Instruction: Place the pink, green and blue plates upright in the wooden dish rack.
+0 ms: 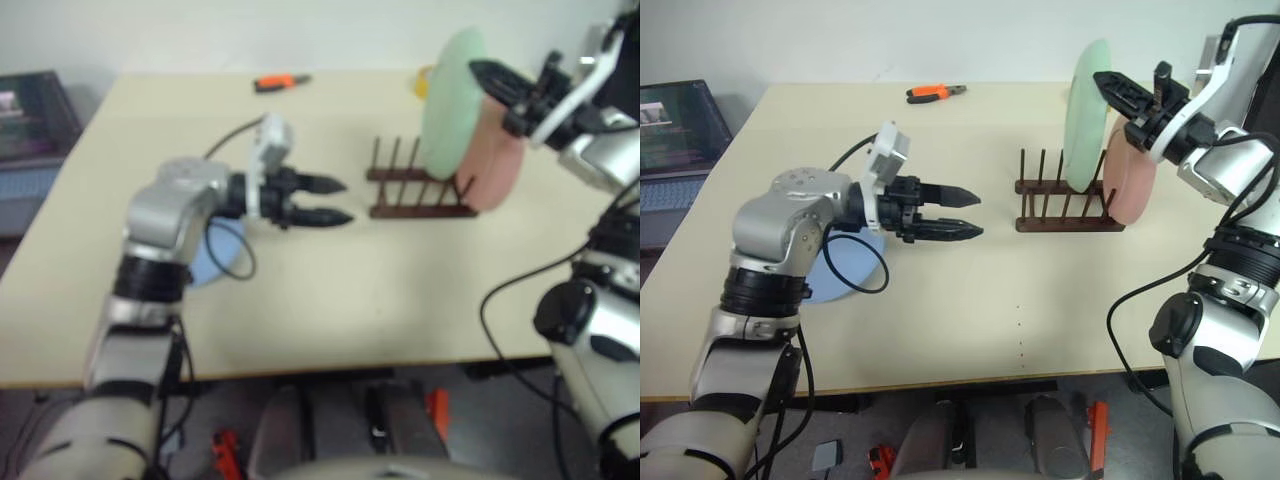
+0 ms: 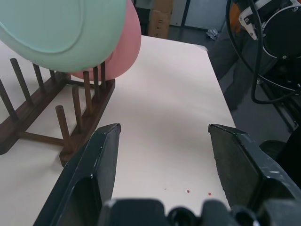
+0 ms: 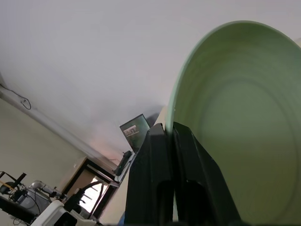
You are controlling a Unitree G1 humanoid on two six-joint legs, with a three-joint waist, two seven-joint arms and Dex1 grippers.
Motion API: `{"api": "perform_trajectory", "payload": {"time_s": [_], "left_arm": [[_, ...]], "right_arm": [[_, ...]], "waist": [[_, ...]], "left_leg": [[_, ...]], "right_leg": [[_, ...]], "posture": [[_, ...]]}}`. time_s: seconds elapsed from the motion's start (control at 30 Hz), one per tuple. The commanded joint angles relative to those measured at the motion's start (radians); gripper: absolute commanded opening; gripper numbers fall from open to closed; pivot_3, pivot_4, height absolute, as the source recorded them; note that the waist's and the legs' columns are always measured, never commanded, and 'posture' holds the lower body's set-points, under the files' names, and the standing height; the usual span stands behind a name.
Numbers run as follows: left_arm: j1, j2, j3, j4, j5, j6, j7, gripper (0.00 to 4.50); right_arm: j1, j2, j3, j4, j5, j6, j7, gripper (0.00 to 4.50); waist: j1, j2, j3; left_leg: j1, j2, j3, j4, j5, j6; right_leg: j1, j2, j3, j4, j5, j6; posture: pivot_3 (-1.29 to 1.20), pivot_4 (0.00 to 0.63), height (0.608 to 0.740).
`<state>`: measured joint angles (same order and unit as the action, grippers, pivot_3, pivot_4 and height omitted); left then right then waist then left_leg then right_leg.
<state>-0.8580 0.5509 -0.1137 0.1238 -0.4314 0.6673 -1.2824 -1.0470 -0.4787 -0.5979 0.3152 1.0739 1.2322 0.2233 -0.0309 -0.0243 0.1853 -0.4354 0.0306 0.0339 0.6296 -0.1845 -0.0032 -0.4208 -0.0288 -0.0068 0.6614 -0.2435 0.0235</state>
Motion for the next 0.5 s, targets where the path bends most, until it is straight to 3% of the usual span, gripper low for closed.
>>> {"api": "perform_trajectory", "payload": {"time_s": [0.03, 0.5], "left_arm": [[-0.006, 0.012, 0.017, -0.04, -0.019, -0.003, 0.007, 3.25], [-0.005, 0.016, 0.019, -0.041, -0.02, -0.004, 0.022, 3.25]], "right_arm": [[-0.02, -0.035, 0.005, -0.002, -0.001, -0.027, 0.034, 0.0], [-0.022, -0.084, 0.035, 0.035, -0.019, -0.017, 0.093, 0.0]], "waist": [[0.0, 0.0, 0.0], [0.0, 0.0, 0.0]], "left_leg": [[0.0, 0.0, 0.0, 0.0, 0.0, 0.0], [0.0, 0.0, 0.0, 0.0, 0.0, 0.0]], "right_leg": [[0.0, 0.0, 0.0, 0.0, 0.0, 0.0], [0.0, 0.0, 0.0, 0.0, 0.0, 0.0]], "posture": [[0.0, 0.15, 0.74], [0.0, 0.15, 0.74]]}}
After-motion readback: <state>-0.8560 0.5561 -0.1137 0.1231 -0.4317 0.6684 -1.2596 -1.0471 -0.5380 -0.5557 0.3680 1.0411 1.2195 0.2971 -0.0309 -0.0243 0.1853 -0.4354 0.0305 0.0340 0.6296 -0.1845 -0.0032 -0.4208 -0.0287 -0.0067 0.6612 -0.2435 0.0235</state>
